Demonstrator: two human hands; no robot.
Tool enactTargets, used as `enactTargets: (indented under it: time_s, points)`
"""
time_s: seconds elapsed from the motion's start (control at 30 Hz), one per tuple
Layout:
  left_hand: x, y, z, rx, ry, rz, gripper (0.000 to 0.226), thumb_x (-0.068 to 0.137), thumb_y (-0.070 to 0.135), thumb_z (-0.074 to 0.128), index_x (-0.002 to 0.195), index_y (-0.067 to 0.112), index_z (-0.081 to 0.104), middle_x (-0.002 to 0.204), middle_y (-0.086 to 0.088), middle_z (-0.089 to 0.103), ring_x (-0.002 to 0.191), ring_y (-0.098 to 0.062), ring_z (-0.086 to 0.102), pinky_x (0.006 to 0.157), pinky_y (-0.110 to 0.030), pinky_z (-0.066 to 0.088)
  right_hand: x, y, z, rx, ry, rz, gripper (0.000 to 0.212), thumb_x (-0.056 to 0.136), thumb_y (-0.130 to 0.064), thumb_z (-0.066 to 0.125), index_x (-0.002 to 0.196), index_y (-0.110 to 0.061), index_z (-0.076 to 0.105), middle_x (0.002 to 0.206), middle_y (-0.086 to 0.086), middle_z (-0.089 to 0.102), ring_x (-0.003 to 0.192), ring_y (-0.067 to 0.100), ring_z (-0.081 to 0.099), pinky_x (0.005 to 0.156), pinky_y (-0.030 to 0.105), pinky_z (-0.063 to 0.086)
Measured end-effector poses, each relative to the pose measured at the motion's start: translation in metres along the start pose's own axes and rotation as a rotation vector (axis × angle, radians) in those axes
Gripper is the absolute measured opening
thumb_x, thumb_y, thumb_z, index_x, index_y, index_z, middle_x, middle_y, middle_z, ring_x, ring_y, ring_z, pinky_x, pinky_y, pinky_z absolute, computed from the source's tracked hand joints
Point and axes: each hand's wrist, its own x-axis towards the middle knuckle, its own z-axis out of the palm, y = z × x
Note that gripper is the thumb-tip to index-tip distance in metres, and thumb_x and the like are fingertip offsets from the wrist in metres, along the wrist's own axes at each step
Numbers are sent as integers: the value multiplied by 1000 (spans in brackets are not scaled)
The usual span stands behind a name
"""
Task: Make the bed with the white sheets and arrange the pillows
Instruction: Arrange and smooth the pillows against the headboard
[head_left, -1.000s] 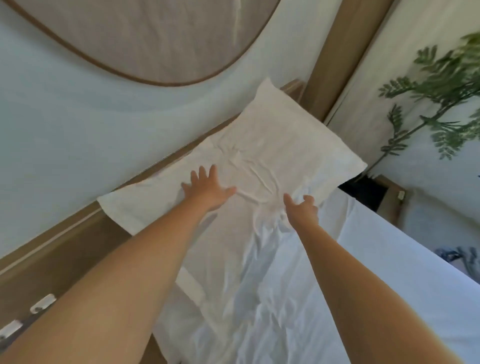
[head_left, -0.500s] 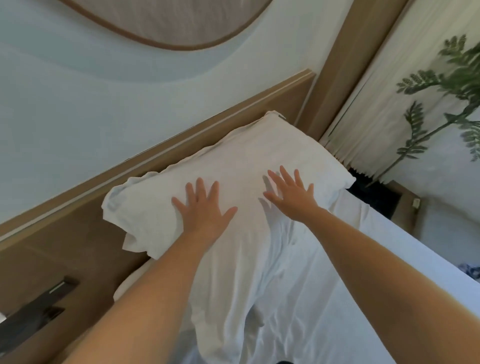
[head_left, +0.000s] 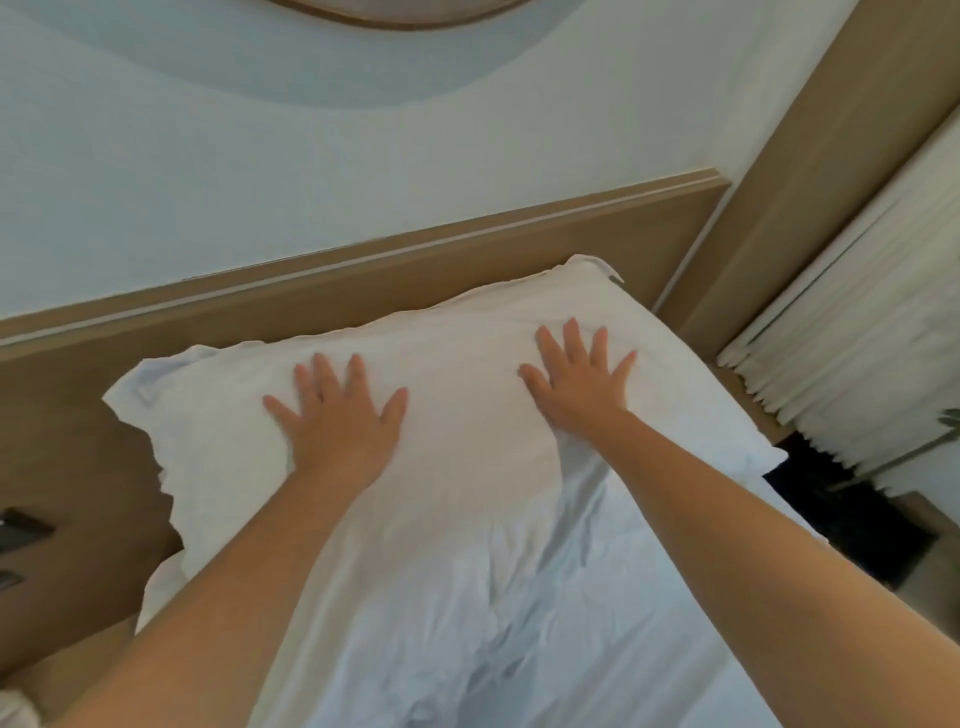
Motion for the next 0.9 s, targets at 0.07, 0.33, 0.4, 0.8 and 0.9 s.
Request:
enactTargets:
  time_s: [0.07, 0.33, 0.4, 0.8, 0.9]
  points:
    - [0, 34, -3, 11, 68, 171, 70, 91, 68, 3, 154, 36, 1, 163, -2, -6, 150, -29, -7, 114, -63, -2, 9, -25, -12, 16, 51, -189, 62, 96, -64, 7, 153, -43, -6, 163, -8, -14, 149, 30, -16, 112, 66, -10]
    - [-4, -16, 33, 69, -28, -15, 68, 92, 64, 1, 154, 37, 2, 163, 2, -8, 150, -22, -10, 117, -56, -8, 10, 47, 21, -16, -88, -20, 60, 96, -63, 4, 153, -43, -2, 163, -13, -12, 150, 23, -12, 115, 64, -6]
    - [-10, -33, 24, 56, -62, -136, 70, 92, 64, 2, 155, 34, 2, 163, -1, -9, 149, -24, -10, 117, -57, -6, 8, 73, 11, 35, -130, 161, 62, 95, -65, 4, 153, -42, -4, 163, -11, -11, 150, 27, -11, 113, 67, -4]
    - [37, 34, 15, 48, -41, 138, 59, 98, 57, 7, 154, 37, 11, 163, 5, 4, 150, -18, 0, 118, -55, -5, 54, -19, 3, 16, -65, -305, 55, 99, -58, 10, 153, -45, 11, 163, -15, 2, 151, 18, -3, 116, 61, -6]
    - [37, -22, 28, 52, -54, -66, 63, 96, 59, 5, 154, 36, 11, 163, 5, 5, 150, -18, 0, 117, -56, -6, 64, 26, 18, 20, -72, -117, 56, 99, -57, 9, 153, -44, 7, 163, -15, -3, 151, 18, -6, 115, 61, -6]
